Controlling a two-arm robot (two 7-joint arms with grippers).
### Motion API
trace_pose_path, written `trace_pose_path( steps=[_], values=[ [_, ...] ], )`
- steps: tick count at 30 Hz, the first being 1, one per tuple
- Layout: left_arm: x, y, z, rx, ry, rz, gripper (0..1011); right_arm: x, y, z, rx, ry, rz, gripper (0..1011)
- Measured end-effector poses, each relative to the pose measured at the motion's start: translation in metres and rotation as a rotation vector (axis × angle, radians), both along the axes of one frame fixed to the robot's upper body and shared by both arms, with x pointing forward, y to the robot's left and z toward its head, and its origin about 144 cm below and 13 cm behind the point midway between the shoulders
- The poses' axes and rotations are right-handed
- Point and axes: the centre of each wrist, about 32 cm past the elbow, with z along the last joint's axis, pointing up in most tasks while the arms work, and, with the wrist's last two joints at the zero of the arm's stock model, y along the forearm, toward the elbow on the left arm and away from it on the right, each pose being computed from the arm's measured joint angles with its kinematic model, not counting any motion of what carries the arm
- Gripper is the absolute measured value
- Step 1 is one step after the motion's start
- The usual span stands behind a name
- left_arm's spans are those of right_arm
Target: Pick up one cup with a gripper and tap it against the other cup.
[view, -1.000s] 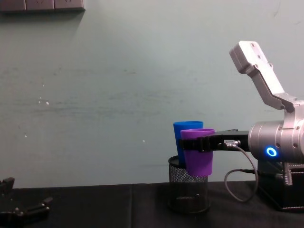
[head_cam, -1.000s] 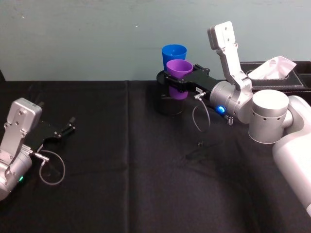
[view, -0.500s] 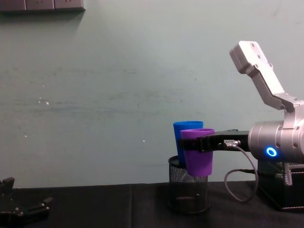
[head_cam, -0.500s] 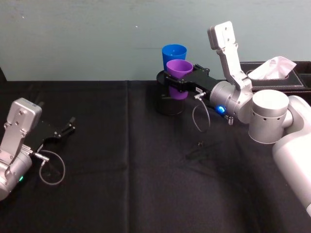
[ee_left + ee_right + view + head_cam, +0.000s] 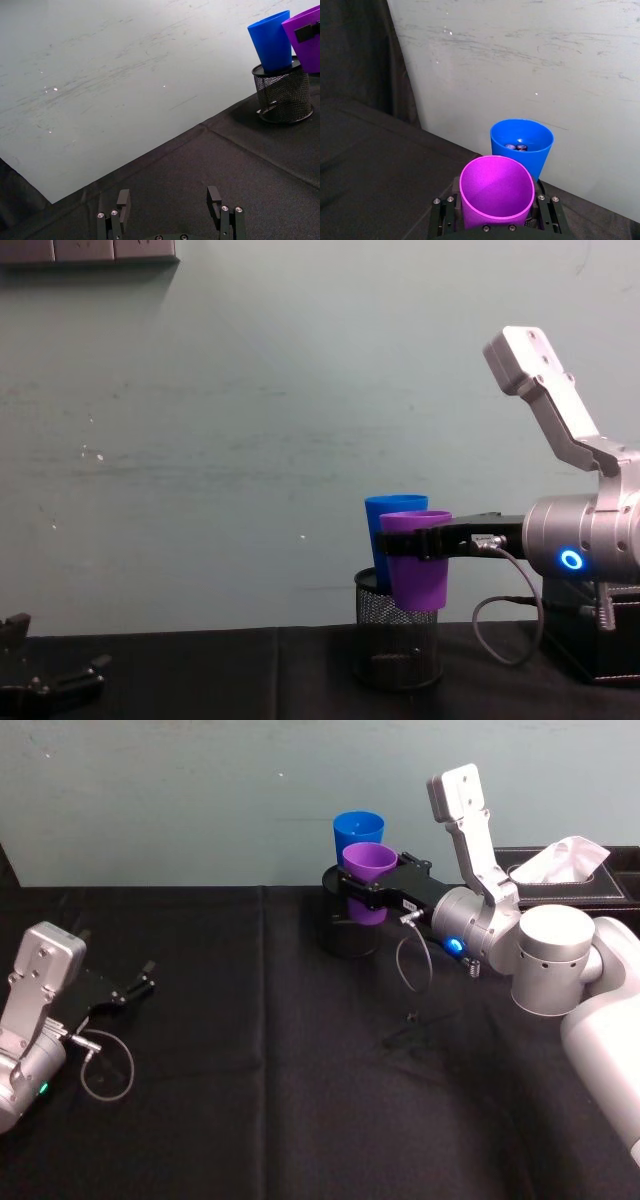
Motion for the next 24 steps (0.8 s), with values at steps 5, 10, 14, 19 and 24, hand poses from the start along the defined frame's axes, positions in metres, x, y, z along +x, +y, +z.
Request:
trace_pose_path(
  steps=[5, 10, 14, 19, 24],
  values=[
    [0.0, 0.0, 0.0, 0.0, 0.0, 0.0, 1000, 0.0, 0.0, 0.0, 0.0, 0.0, 0.0, 741],
    [0.0, 0.0, 0.0, 0.0, 0.0, 0.0, 1000, -0.008, -0.002, 0.0, -0.006, -0.012, 0.005, 741],
    [0.0, 0.0, 0.0, 0.0, 0.0, 0.0, 1000, -0.023, -0.005, -0.001, -0.02, -0.024, 0.016, 741],
    [0.0, 0.0, 0.0, 0.0, 0.0, 0.0, 1000, -0.051, -0.011, -0.009, -0.042, -0.036, 0.034, 741],
    [0.0, 0.0, 0.0, 0.0, 0.0, 0.0, 1000, -0.071, -0.013, -0.021, -0.06, -0.052, 0.042, 741]
  ],
)
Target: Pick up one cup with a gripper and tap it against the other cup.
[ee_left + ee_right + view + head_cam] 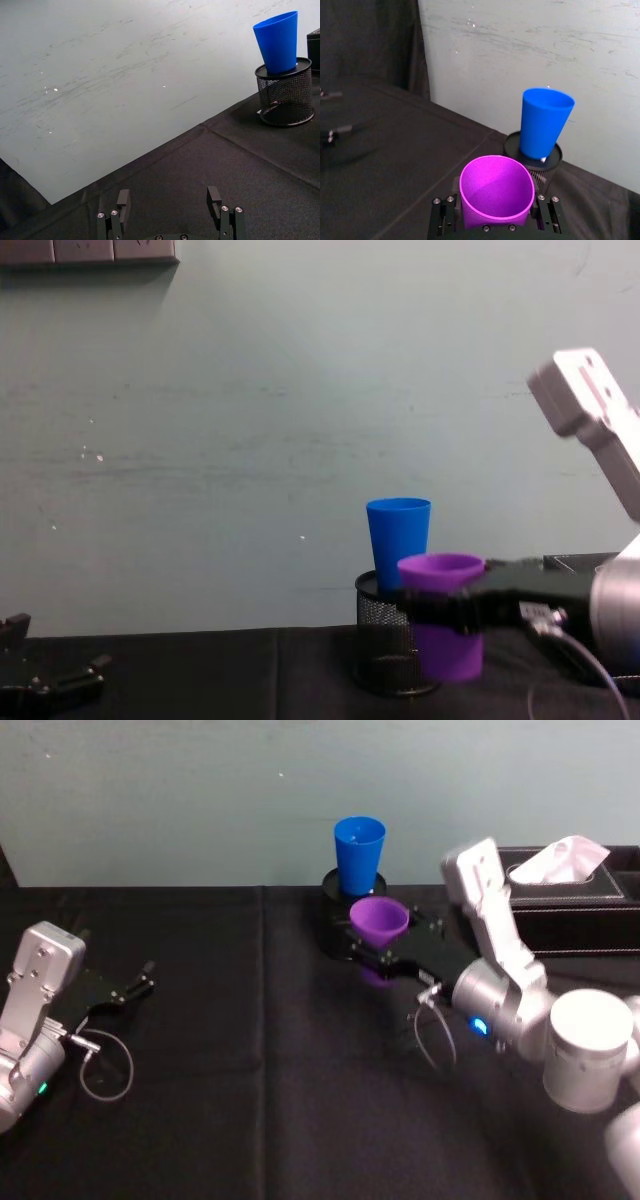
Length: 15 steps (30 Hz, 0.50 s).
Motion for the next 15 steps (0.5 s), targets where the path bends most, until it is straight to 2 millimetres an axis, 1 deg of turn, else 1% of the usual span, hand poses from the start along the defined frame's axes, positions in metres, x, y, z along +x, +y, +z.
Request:
trace_pose_path(
  steps=[1, 4, 5, 6, 7, 10, 11, 15],
  values=[
    [0.0, 0.0, 0.0, 0.0, 0.0, 0.0, 1000, -0.01, 0.0, -0.01, -0.011, -0.016, -0.002, 741],
    [0.0, 0.0, 0.0, 0.0, 0.0, 0.0, 1000, -0.019, 0.001, -0.022, -0.022, -0.04, -0.01, 741],
    [0.0, 0.0, 0.0, 0.0, 0.0, 0.0, 1000, -0.022, 0.004, -0.032, -0.033, -0.056, -0.019, 741],
    [0.0, 0.0, 0.0, 0.0, 0.0, 0.0, 1000, -0.024, 0.005, -0.037, -0.036, -0.062, -0.023, 741],
    [0.0, 0.0, 0.0, 0.0, 0.0, 0.0, 1000, -0.026, 0.008, -0.047, -0.04, -0.071, -0.034, 741],
    [0.0, 0.0, 0.0, 0.0, 0.0, 0.0, 1000, -0.027, 0.011, -0.059, -0.038, -0.077, -0.048, 741],
    [0.0, 0.0, 0.0, 0.0, 0.0, 0.0, 1000, -0.027, 0.013, -0.067, -0.032, -0.078, -0.059, 741],
    [0.0, 0.0, 0.0, 0.0, 0.0, 0.0, 1000, -0.027, 0.016, -0.079, -0.013, -0.073, -0.082, 741]
  ],
)
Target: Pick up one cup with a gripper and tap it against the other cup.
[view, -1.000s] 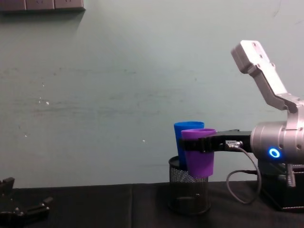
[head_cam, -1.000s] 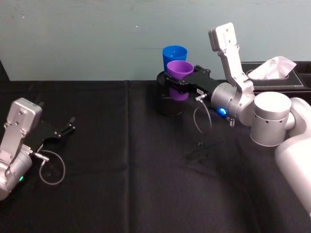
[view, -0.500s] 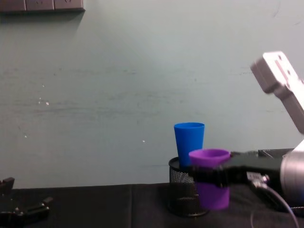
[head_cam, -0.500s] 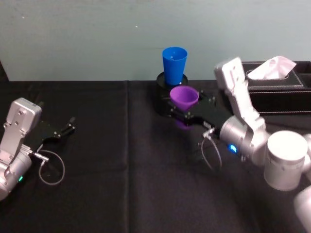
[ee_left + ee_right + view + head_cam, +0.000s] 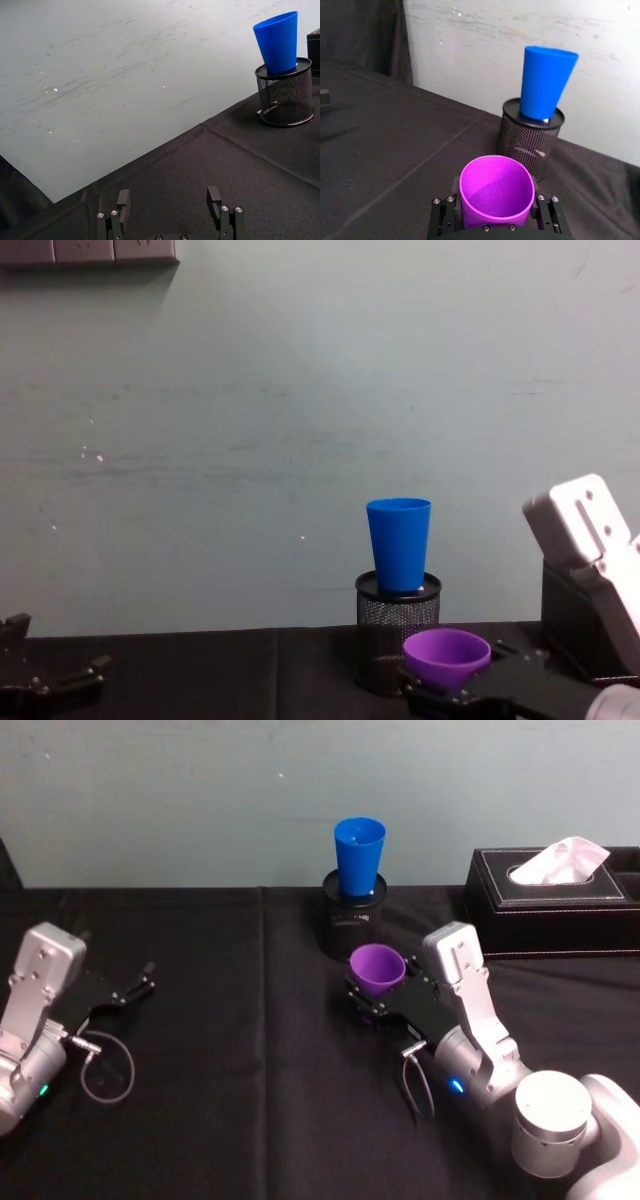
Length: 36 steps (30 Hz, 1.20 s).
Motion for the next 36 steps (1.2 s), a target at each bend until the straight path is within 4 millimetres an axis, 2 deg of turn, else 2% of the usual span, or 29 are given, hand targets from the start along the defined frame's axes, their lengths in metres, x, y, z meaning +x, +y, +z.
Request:
trace_pose_path(
  steps=[15, 20, 21, 26, 36],
  values=[
    [0.0, 0.0, 0.0, 0.0, 0.0, 0.0, 1000, -0.002, 0.002, -0.012, 0.037, 0.039, 0.004, 744],
    [0.0, 0.0, 0.0, 0.0, 0.0, 0.0, 1000, -0.005, 0.001, -0.009, 0.053, 0.04, -0.001, 843],
    [0.0, 0.0, 0.0, 0.0, 0.0, 0.0, 1000, -0.006, 0.001, -0.008, 0.056, 0.036, -0.002, 893],
    [0.0, 0.0, 0.0, 0.0, 0.0, 0.0, 1000, -0.01, 0.001, 0.003, 0.068, 0.013, -0.001, 999],
    [0.0, 0.0, 0.0, 0.0, 0.0, 0.0, 1000, -0.019, -0.006, 0.04, 0.048, -0.076, -0.057, 1003]
  ],
)
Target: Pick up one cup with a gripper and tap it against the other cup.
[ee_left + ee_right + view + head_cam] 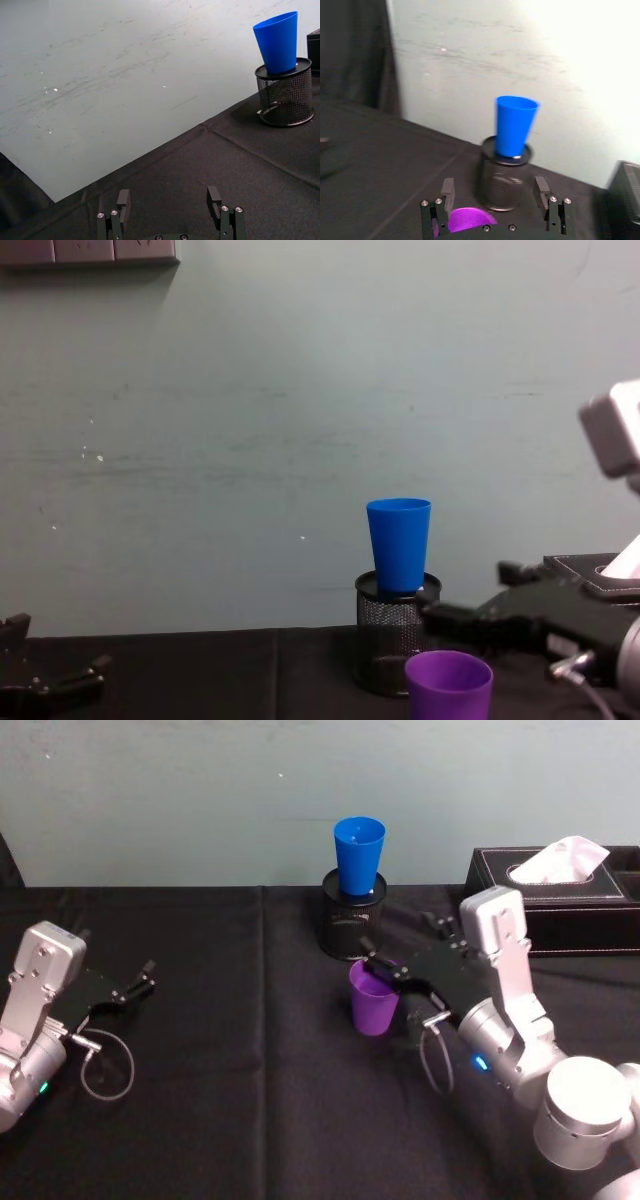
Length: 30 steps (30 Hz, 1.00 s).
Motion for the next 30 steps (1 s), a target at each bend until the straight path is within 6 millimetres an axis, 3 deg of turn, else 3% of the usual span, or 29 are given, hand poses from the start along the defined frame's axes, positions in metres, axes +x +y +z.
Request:
trace_pose_path(
  steps=[6, 13, 30],
  values=[
    [0.0, 0.0, 0.0, 0.0, 0.0, 0.0, 1000, 0.001, -0.011, 0.009, -0.074, -0.009, -0.16, 1003],
    [0.0, 0.0, 0.0, 0.0, 0.0, 0.0, 1000, 0.008, -0.026, -0.003, -0.178, -0.011, -0.343, 1003],
    [0.0, 0.0, 0.0, 0.0, 0.0, 0.0, 1000, 0.015, -0.029, -0.014, -0.202, 0.006, -0.36, 1002]
  ],
)
